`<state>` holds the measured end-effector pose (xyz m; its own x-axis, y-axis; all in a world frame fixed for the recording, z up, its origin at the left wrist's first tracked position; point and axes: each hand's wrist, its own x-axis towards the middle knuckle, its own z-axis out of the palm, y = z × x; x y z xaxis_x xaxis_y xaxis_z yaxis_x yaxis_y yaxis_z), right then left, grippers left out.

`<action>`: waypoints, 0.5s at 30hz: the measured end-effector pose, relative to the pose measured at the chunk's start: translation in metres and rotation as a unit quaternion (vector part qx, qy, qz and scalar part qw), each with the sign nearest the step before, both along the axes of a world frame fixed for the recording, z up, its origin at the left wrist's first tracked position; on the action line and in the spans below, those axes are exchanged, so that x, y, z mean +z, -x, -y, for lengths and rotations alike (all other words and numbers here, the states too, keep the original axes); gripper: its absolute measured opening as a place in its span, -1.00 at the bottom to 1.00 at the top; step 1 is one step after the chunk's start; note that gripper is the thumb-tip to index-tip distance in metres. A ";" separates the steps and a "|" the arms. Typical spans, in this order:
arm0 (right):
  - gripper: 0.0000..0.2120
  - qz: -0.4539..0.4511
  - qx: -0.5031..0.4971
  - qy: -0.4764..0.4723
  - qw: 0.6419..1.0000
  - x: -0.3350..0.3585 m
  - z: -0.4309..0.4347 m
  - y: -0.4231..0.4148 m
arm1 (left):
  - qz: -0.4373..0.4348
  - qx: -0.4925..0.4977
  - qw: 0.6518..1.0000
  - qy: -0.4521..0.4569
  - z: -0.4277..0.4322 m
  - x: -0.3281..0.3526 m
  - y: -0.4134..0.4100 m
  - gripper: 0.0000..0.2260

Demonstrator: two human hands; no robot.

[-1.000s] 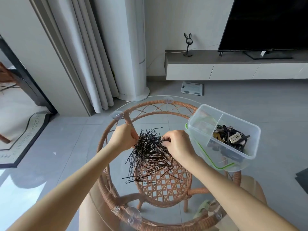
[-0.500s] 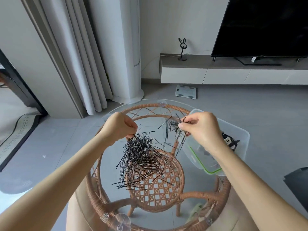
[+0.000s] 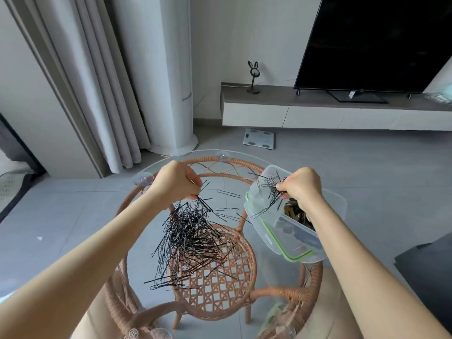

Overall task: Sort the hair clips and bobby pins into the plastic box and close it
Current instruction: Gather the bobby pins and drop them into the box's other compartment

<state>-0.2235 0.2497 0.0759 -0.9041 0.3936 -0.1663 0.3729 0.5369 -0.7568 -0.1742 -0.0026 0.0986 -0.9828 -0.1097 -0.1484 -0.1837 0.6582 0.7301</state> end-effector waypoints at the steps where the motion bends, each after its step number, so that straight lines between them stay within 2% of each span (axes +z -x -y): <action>1: -0.84 0.009 0.001 -0.016 1.000 -0.004 0.003 0.003 | 0.000 -0.004 1.000 0.007 -0.002 -0.001 0.001 -0.86; 5: -0.94 0.025 0.025 -0.120 0.992 -0.012 0.016 0.010 | 0.005 -0.022 0.999 0.028 -0.009 -0.004 0.003 -0.88; 7: -0.89 0.033 0.039 -0.171 0.984 -0.016 0.023 0.014 | 0.008 -0.026 0.999 0.030 -0.011 -0.005 0.003 -0.89; 10: -0.84 0.080 0.098 -0.190 0.973 -0.017 0.032 0.016 | 0.010 -0.034 0.999 0.023 -0.015 -0.005 0.004 -0.90; 12: -0.85 0.116 0.143 -0.179 0.966 -0.014 0.035 0.015 | 0.006 -0.042 0.999 0.024 -0.019 -0.003 0.004 -0.90; 15: -0.88 0.140 0.191 -0.209 0.949 -0.005 0.031 0.010 | -0.007 -0.048 0.999 0.020 -0.028 0.000 0.008 -0.90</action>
